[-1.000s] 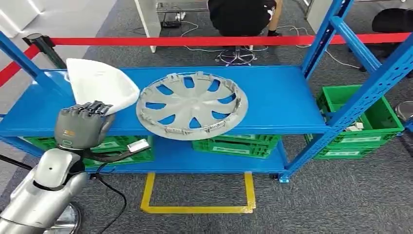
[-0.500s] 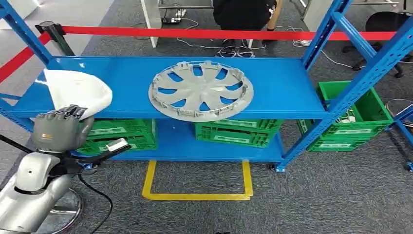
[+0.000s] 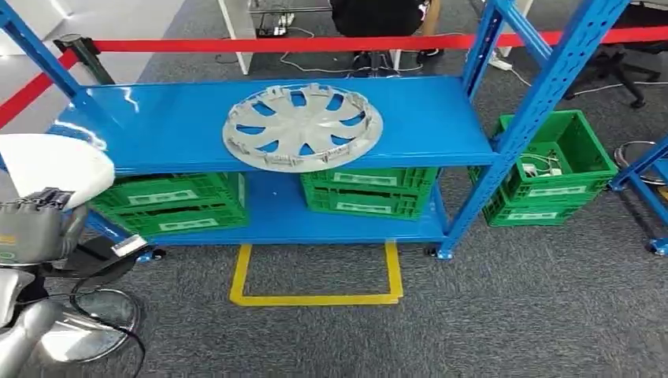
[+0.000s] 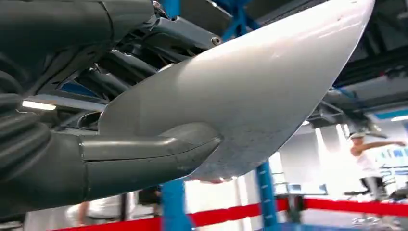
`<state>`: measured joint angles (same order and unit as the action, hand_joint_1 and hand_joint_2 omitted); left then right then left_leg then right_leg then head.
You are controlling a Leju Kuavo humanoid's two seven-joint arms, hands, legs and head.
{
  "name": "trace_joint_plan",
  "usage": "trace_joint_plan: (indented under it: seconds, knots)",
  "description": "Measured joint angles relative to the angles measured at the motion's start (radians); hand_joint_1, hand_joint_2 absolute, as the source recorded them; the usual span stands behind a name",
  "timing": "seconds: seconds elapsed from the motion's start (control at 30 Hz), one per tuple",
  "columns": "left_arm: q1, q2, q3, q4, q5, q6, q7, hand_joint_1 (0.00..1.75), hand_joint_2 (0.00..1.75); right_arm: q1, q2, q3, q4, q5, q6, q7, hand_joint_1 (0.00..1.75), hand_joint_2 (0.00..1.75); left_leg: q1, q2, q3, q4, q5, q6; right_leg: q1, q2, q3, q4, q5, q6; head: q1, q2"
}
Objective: Take the parts from the cabinet and place them on the table.
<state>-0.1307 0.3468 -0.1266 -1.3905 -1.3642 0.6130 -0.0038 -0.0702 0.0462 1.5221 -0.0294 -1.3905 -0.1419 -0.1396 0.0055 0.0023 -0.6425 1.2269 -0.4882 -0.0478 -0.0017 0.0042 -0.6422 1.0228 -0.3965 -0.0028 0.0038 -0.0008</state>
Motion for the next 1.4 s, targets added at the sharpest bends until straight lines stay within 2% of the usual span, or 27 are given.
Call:
trace_joint_plan:
  seconds: [0.03,0.1,0.23,0.27,0.3,0.33,0.4,0.47,0.53,0.57,0.6,0.63,0.73,0.77,0.8,0.87,0.9,0.97,1.03,1.07,1.1,1.13,1.23,1.27,1.3,1.37,1.4]
  knots:
    - [0.001,0.006,0.005,-0.001,0.000,0.002,-0.002,1.75,1.75,-0.002,0.000,0.000,-0.001,0.000,0.000,0.000,0.00,0.00,0.000,0.000,0.054,-0.071,0.019,0.003,0.000,0.000,-0.013,0.000,0.011,0.003,0.001,0.000]
    - [0.002,0.016,0.020,-0.011,0.000,0.003,-0.004,1.75,1.75,-0.006,0.002,0.001,-0.003,0.001,0.000,0.000,0.00,0.00,-0.002,-0.002,0.185,-0.255,-0.022,0.009,0.005,0.000,-0.029,0.002,0.029,0.015,0.000,0.000]
    - [0.010,0.021,0.030,-0.014,0.003,0.006,-0.006,1.75,1.75,-0.002,0.003,0.001,-0.005,0.001,0.000,0.002,0.00,0.00,-0.008,0.001,0.159,-0.270,0.005,0.039,0.001,0.000,-0.038,-0.019,0.078,0.038,0.001,0.000]
    - [0.009,0.022,0.032,-0.014,0.005,0.006,-0.009,1.75,1.75,0.002,0.003,0.001,-0.006,0.001,0.000,0.003,0.00,0.00,-0.005,0.003,0.149,-0.269,0.016,0.047,-0.002,0.000,-0.048,-0.004,0.039,0.044,-0.001,0.000]
    - [0.010,0.022,0.037,-0.014,0.005,0.006,-0.009,1.75,1.75,0.004,0.003,0.002,-0.008,0.001,0.000,0.006,0.00,0.00,-0.005,0.003,0.137,-0.269,0.027,0.055,-0.001,0.000,-0.065,0.043,-0.028,0.049,0.006,0.000]
    - [0.010,0.022,0.042,-0.014,0.005,0.006,-0.009,1.75,1.75,0.003,0.003,0.002,-0.009,0.001,0.000,0.006,0.00,0.00,-0.005,0.003,0.122,-0.269,0.040,0.057,-0.001,0.000,-0.084,0.121,-0.096,0.053,0.007,0.000]
    - [0.010,0.022,0.045,-0.014,0.006,0.006,-0.009,1.75,1.75,0.001,0.003,0.003,-0.010,0.002,0.000,0.006,0.00,0.00,-0.006,0.003,0.089,-0.267,0.065,0.058,-0.001,0.000,-0.115,0.272,-0.170,0.056,0.006,0.000]
    - [0.012,0.022,0.046,-0.013,0.007,0.006,-0.010,1.75,1.75,0.000,0.003,0.005,-0.013,0.002,0.000,0.006,0.00,0.00,-0.007,0.003,0.054,-0.266,0.091,0.057,0.000,0.000,-0.085,0.305,-0.128,0.054,0.006,0.000]
    - [0.014,0.022,0.049,-0.013,0.011,0.006,-0.014,1.75,1.75,0.000,0.003,0.007,-0.013,0.002,-0.001,0.006,0.00,0.00,-0.007,0.002,0.025,-0.263,0.114,0.051,0.001,0.000,0.023,0.189,-0.061,0.048,0.007,0.000]
    - [0.014,0.022,0.053,-0.013,0.014,0.006,-0.014,1.75,1.75,-0.003,0.003,0.008,-0.013,0.002,-0.001,0.006,0.00,0.00,-0.007,0.001,0.016,-0.261,0.125,0.047,0.002,0.000,0.096,0.097,-0.069,0.043,0.006,0.000]
    - [0.015,0.022,0.058,-0.013,0.015,0.006,-0.015,1.75,1.75,-0.007,0.003,0.008,-0.013,0.002,-0.001,0.006,0.00,0.00,-0.010,0.001,0.008,-0.260,0.131,0.041,0.005,0.000,0.164,0.002,-0.116,0.040,0.007,0.000]
    - [0.013,0.025,0.064,-0.012,0.016,0.006,-0.017,1.75,1.75,-0.011,0.003,0.008,-0.013,0.002,-0.002,0.006,0.00,0.00,-0.010,0.003,0.005,-0.258,0.143,0.035,0.006,0.000,0.179,-0.039,-0.128,0.036,0.003,0.000]
    - [0.009,0.027,0.073,-0.007,0.021,0.006,-0.026,1.75,1.75,-0.008,0.003,0.009,-0.015,0.002,-0.002,0.011,0.00,0.00,-0.006,0.003,0.004,-0.267,0.172,0.015,0.011,0.001,0.150,-0.035,-0.107,0.012,0.005,0.000]
    - [0.010,0.028,0.075,-0.005,0.022,0.006,-0.027,1.75,1.75,-0.009,0.003,0.009,-0.016,0.002,-0.002,0.014,0.00,0.00,-0.003,0.001,-0.007,-0.258,0.148,0.010,0.005,-0.004,0.139,-0.038,-0.093,0.002,0.006,0.000]
    - [0.009,0.030,0.079,-0.002,0.023,0.005,-0.029,1.75,1.75,-0.010,0.003,0.009,-0.016,0.002,-0.002,0.015,0.00,0.00,-0.002,0.001,-0.022,-0.222,0.087,0.005,0.005,-0.005,0.127,-0.038,-0.080,-0.008,0.000,0.000]
    - [0.008,0.030,0.085,0.002,0.023,0.005,-0.029,1.75,1.75,-0.010,0.003,0.009,-0.016,0.003,-0.002,0.015,0.00,0.00,0.001,0.000,-0.063,-0.067,-0.042,-0.005,0.005,-0.005,0.102,-0.036,-0.050,-0.010,-0.002,0.000]
    - [0.009,0.030,0.087,0.005,0.023,0.005,-0.029,1.75,1.75,-0.010,0.003,0.009,-0.017,0.003,-0.002,0.015,0.00,0.00,0.002,0.000,-0.076,0.012,-0.073,-0.008,0.005,-0.005,0.084,-0.035,-0.037,-0.009,-0.002,0.000]
    - [0.009,0.030,0.087,0.010,0.023,0.005,-0.029,1.75,1.75,-0.009,0.003,0.009,-0.018,0.002,-0.002,0.015,0.00,0.00,0.004,0.000,-0.059,0.059,-0.044,-0.011,0.005,-0.005,0.050,-0.033,-0.013,-0.006,-0.002,0.000]
    - [0.008,0.030,0.090,0.013,0.023,0.005,-0.029,1.75,1.75,-0.010,0.003,0.009,-0.018,0.002,-0.002,0.015,0.00,0.00,0.008,0.001,0.027,-0.043,0.023,-0.011,0.003,-0.004,0.020,-0.031,0.010,-0.001,-0.002,0.000]
    - [0.007,0.030,0.092,0.013,0.023,0.005,-0.030,1.75,1.75,-0.011,0.003,0.010,-0.018,0.002,-0.002,0.015,0.00,0.00,0.012,0.000,0.094,-0.134,0.031,-0.013,0.003,-0.003,0.009,-0.028,0.020,0.004,-0.003,0.000]
    - [0.003,0.030,0.094,0.013,0.023,0.005,-0.031,1.75,1.75,-0.012,0.002,0.010,-0.018,0.002,-0.002,0.016,0.00,0.00,0.013,-0.001,0.170,-0.225,0.006,-0.014,0.009,0.000,0.000,-0.024,0.027,0.012,-0.003,0.000]
    - [0.000,0.030,0.095,0.013,0.023,0.005,-0.033,1.75,1.75,-0.013,0.002,0.010,-0.018,0.002,-0.002,0.018,0.00,0.00,0.009,-0.006,0.186,-0.278,-0.014,0.004,0.010,-0.001,-0.006,-0.020,0.036,0.017,-0.001,0.000]
    - [0.002,0.030,0.095,0.018,0.023,0.005,-0.037,1.75,1.75,-0.009,0.002,0.010,-0.019,0.004,-0.002,0.022,0.00,0.00,0.003,-0.002,0.158,-0.266,0.005,0.029,0.005,0.000,-0.017,-0.029,0.067,0.032,-0.002,0.000]
    - [0.001,0.029,0.096,0.021,0.022,0.005,-0.040,1.75,1.75,-0.004,0.002,0.010,-0.019,0.005,-0.002,0.024,0.00,0.00,0.006,0.002,0.149,-0.267,0.017,0.040,0.001,0.000,-0.023,-0.023,0.057,0.038,-0.004,0.000]
    - [0.001,0.029,0.096,0.023,0.021,0.005,-0.042,1.75,1.75,-0.001,0.002,0.010,-0.019,0.005,-0.002,0.026,0.00,0.00,0.004,0.003,0.138,-0.267,0.029,0.049,0.001,-0.001,-0.040,0.007,-0.004,0.043,0.001,0.000]
    - [0.000,0.029,0.098,0.023,0.016,0.005,-0.044,1.75,1.75,0.000,0.002,0.012,-0.020,0.008,-0.002,0.028,0.00,0.00,0.003,0.003,0.107,-0.266,0.054,0.056,0.001,-0.001,-0.082,0.157,-0.133,0.048,0.004,0.000]
    - [0.000,0.029,0.098,0.025,0.016,0.005,-0.044,1.75,1.75,-0.001,0.002,0.015,-0.021,0.008,-0.002,0.028,0.00,0.00,0.001,0.003,0.091,-0.265,0.067,0.057,0.001,-0.001,-0.099,0.236,-0.170,0.048,0.002,0.000]
